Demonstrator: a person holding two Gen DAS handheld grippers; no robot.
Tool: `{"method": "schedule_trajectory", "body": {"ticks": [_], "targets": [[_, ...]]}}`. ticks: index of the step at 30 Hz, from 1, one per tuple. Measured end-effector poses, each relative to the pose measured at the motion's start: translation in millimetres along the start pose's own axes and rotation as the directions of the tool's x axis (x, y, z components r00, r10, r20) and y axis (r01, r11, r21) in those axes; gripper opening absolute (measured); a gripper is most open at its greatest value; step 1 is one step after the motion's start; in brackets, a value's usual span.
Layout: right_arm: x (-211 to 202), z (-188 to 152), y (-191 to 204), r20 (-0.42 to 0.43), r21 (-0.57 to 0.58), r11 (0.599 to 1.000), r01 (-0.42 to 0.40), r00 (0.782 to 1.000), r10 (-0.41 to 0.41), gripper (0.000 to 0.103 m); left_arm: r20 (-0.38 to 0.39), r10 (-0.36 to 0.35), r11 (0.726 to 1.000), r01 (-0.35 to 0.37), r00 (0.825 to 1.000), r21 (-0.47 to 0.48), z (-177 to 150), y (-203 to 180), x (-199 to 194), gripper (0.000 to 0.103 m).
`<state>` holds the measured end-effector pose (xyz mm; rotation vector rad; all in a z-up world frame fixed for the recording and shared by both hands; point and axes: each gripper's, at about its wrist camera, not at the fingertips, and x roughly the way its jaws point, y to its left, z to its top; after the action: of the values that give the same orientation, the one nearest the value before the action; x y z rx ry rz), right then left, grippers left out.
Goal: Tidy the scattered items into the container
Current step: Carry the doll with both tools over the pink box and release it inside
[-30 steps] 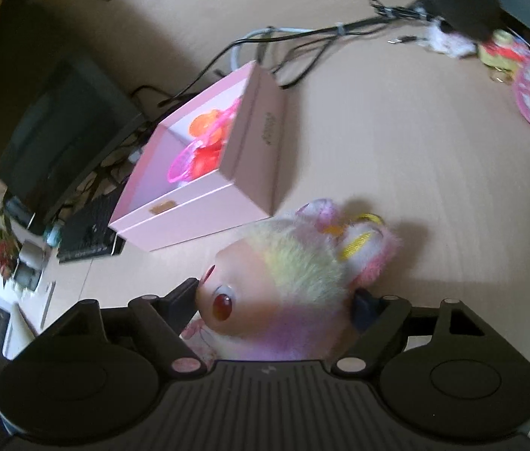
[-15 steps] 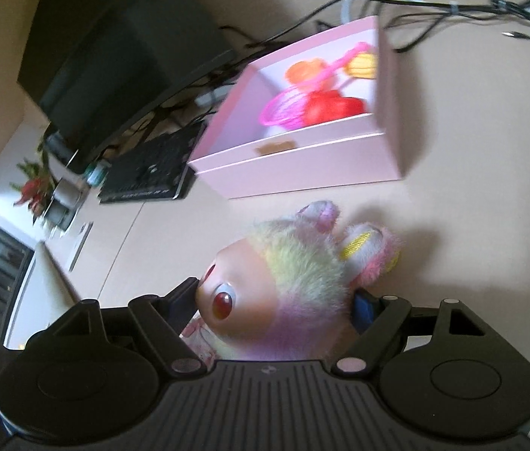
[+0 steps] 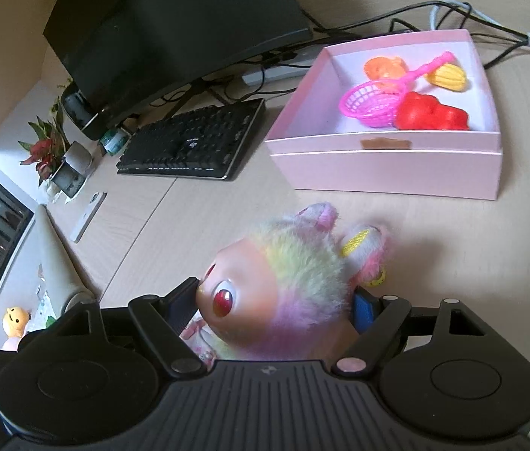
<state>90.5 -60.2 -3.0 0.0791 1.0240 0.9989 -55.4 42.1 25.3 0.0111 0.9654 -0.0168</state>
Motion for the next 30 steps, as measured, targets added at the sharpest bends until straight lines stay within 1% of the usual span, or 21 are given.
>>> {"method": "schedule_trajectory", "body": {"ticks": [4, 6, 10, 13, 16, 19, 21, 24, 26, 28, 29, 30], "targets": [[-2.4, 6.7, 11.3, 0.025, -0.016, 1.000, 0.006, 1.000, -0.006, 0.081, 0.033, 0.007, 1.000, -0.008, 0.999, 0.015, 1.6, 2.7, -6.1, 0.076], [-6.2, 14.3, 15.7, 0.047, -0.024, 1.000, 0.007, 0.999, -0.006, 0.081, 0.057, 0.012, 1.000, -0.014, 0.998, 0.026, 8.1, 5.9, -9.4, 0.076], [-17.9, 38.8, 24.9, 0.117, -0.058, 0.998, 0.011, 0.993, -0.004, 0.081, 0.143, 0.029, 0.998, -0.037, 0.989, 0.052, 29.7, 10.8, -20.4, 0.076], [-32.2, 67.4, 29.1, 0.192, -0.117, 0.993, 0.030, 0.981, -0.007, 0.081, 0.226, 0.042, 0.996, -0.059, 0.973, 0.069, 54.6, 15.2, -24.5, 0.076], [-41.8, 98.9, 30.2, 0.255, -0.179, 0.982, 0.062, 0.967, -0.015, 0.081, 0.305, 0.045, 0.994, -0.073, 0.951, 0.079, 82.5, 18.1, -24.6, 0.076], [-42.1, 133.3, 26.4, 0.288, -0.242, 0.966, 0.092, 0.957, -0.019, 0.081, 0.363, 0.066, 0.992, -0.099, 0.929, 0.074, 113.6, 23.4, -13.9, 0.076], [-38.4, 157.4, 21.8, 0.300, -0.283, 0.953, 0.110, 0.954, -0.021, 0.081, 0.389, 0.084, 0.992, -0.112, 0.918, 0.050, 133.6, 27.7, -0.9, 0.076], [-23.4, 190.7, 7.9, 0.286, -0.334, 0.935, 0.119, 0.958, -0.019, 0.081, 0.409, 0.121, 0.991, -0.137, 0.904, 0.009, 157.7, 33.0, 23.2, 0.076], [-6.5, 206.4, -4.9, 0.250, -0.360, 0.926, 0.114, 0.968, -0.022, 0.081, 0.399, 0.146, 0.988, -0.151, 0.905, -0.018, 167.5, 34.8, 43.0, 0.076], [13.2, 219.2, -17.9, 0.206, -0.380, 0.919, 0.103, 0.978, -0.024, 0.081, 0.368, 0.174, 0.985, -0.169, 0.913, -0.047, 174.1, 35.5, 68.2, 0.076], [24.5, 223.8, -24.5, 0.180, -0.387, 0.917, 0.094, 0.983, -0.024, 0.081, 0.348, 0.188, 0.982, -0.179, 0.918, -0.058, 173.3, 32.4, 74.4, 0.076], [37.6, 226.8, -32.5, 0.148, -0.383, 0.921, 0.073, 0.989, -0.017, 0.081, 0.322, 0.201, 0.980, -0.188, 0.925, -0.070, 173.9, 32.9, 84.8, 0.076]]}}
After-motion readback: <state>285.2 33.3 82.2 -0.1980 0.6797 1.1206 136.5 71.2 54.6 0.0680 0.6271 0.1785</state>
